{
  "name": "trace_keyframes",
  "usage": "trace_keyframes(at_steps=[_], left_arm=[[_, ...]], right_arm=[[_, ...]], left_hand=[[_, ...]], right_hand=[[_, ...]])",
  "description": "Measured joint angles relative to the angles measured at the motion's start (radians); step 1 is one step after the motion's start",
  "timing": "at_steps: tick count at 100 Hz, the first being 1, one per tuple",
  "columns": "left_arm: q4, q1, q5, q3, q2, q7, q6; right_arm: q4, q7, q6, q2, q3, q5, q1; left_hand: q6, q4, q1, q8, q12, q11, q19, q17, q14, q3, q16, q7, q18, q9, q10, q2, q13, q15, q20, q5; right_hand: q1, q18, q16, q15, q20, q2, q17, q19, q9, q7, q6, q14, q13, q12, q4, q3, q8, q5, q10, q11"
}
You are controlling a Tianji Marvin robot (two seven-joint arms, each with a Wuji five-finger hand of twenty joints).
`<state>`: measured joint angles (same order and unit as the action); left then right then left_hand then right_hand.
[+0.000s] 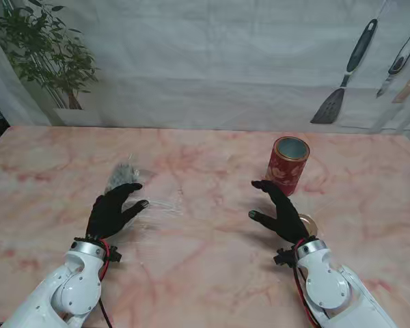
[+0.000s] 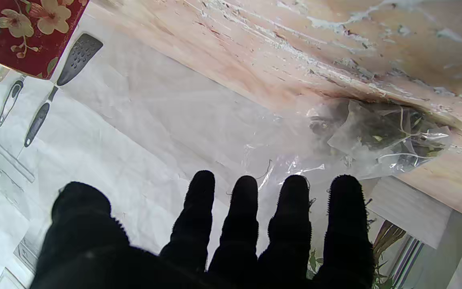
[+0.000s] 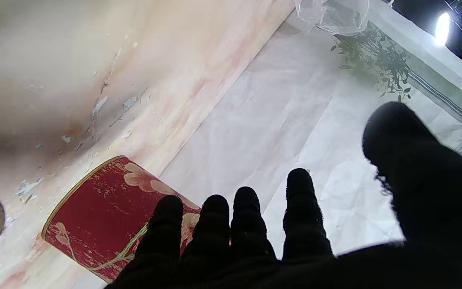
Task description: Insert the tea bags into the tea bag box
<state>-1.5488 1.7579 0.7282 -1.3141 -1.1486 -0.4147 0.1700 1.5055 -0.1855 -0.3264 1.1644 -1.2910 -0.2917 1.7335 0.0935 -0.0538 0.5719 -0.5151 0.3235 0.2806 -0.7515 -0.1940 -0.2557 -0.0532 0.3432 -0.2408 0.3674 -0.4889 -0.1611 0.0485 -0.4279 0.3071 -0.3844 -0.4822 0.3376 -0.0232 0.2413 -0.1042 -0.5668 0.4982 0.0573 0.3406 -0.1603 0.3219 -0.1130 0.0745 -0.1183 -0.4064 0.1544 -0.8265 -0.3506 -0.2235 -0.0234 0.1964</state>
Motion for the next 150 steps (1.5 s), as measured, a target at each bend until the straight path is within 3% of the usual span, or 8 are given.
trace_keyframes(at_steps=[86, 114, 128, 137, 150], left_arm=[[-0.007, 0.002, 0.007, 0.007, 0.000, -0.002, 0.001], [-0.009, 0.004, 0.009, 0.006, 0.000, -0.003, 0.003], [-0.002, -0.002, -0.006, 0.007, 0.000, 0.000, 0.016], [0.007, -0.010, -0.011, 0.010, 0.000, 0.006, 0.023], [0.009, -0.014, -0.010, 0.013, 0.001, 0.012, 0.024]], right_arm=[[-0.004, 0.020, -0.003, -0.003, -0.004, 0.015, 0.005], [-0.006, -0.057, 0.003, 0.001, 0.018, -0.064, 0.000], [0.035, -0.061, 0.077, 0.001, 0.011, -0.134, 0.008], [0.071, -0.103, 0.134, 0.001, 0.003, -0.200, 0.018], [0.094, -0.154, 0.156, 0.004, -0.011, -0.233, 0.024]], left_hand=[[0.000, 0.000, 0.000, 0.000, 0.000, 0.000, 0.000, -0.001, 0.000, 0.000, 0.000, 0.000, 0.000, 0.000, 0.000, 0.000, 0.000, 0.000, 0.000, 0.000], [0.000, 0.000, 0.000, 0.000, 0.000, 0.000, 0.000, -0.001, 0.000, 0.000, 0.000, 0.000, 0.000, 0.000, 0.000, 0.000, 0.000, 0.000, 0.000, 0.000], [0.000, 0.000, 0.000, 0.000, 0.000, 0.000, 0.000, -0.001, 0.000, 0.000, 0.000, 0.000, 0.000, 0.000, 0.000, 0.000, 0.000, 0.000, 0.000, 0.000], [0.000, 0.000, 0.000, 0.000, 0.000, 0.000, 0.000, -0.001, 0.000, 0.000, 0.000, 0.000, 0.000, 0.000, 0.000, 0.000, 0.000, 0.000, 0.000, 0.000], [0.000, 0.000, 0.000, 0.000, 0.000, 0.000, 0.000, -0.001, 0.000, 0.000, 0.000, 0.000, 0.000, 0.000, 0.000, 0.000, 0.000, 0.000, 0.000, 0.000]], right_hand=[[0.000, 0.000, -0.001, 0.000, 0.000, 0.000, 0.000, 0.000, 0.000, 0.004, 0.002, 0.000, 0.000, 0.000, 0.000, 0.000, 0.001, 0.000, 0.000, 0.000], [0.000, 0.000, 0.009, -0.027, 0.000, 0.000, -0.002, 0.024, -0.001, 0.005, 0.002, -0.012, 0.000, -0.011, 0.000, 0.000, 0.002, 0.000, -0.007, 0.032], [0.001, 0.000, 0.015, -0.036, 0.000, 0.000, -0.002, 0.026, -0.001, 0.008, 0.002, -0.012, 0.000, -0.011, 0.000, -0.003, 0.002, 0.000, -0.008, 0.040], [0.001, 0.000, 0.015, -0.036, 0.000, 0.001, -0.002, 0.026, -0.001, 0.016, 0.001, -0.012, 0.000, -0.011, 0.000, -0.014, 0.002, 0.000, -0.008, 0.041], [0.001, 0.000, 0.015, -0.039, 0.000, 0.001, -0.002, 0.026, -0.001, 0.023, -0.001, -0.012, 0.000, -0.011, 0.000, -0.014, 0.002, -0.012, -0.009, 0.052]])
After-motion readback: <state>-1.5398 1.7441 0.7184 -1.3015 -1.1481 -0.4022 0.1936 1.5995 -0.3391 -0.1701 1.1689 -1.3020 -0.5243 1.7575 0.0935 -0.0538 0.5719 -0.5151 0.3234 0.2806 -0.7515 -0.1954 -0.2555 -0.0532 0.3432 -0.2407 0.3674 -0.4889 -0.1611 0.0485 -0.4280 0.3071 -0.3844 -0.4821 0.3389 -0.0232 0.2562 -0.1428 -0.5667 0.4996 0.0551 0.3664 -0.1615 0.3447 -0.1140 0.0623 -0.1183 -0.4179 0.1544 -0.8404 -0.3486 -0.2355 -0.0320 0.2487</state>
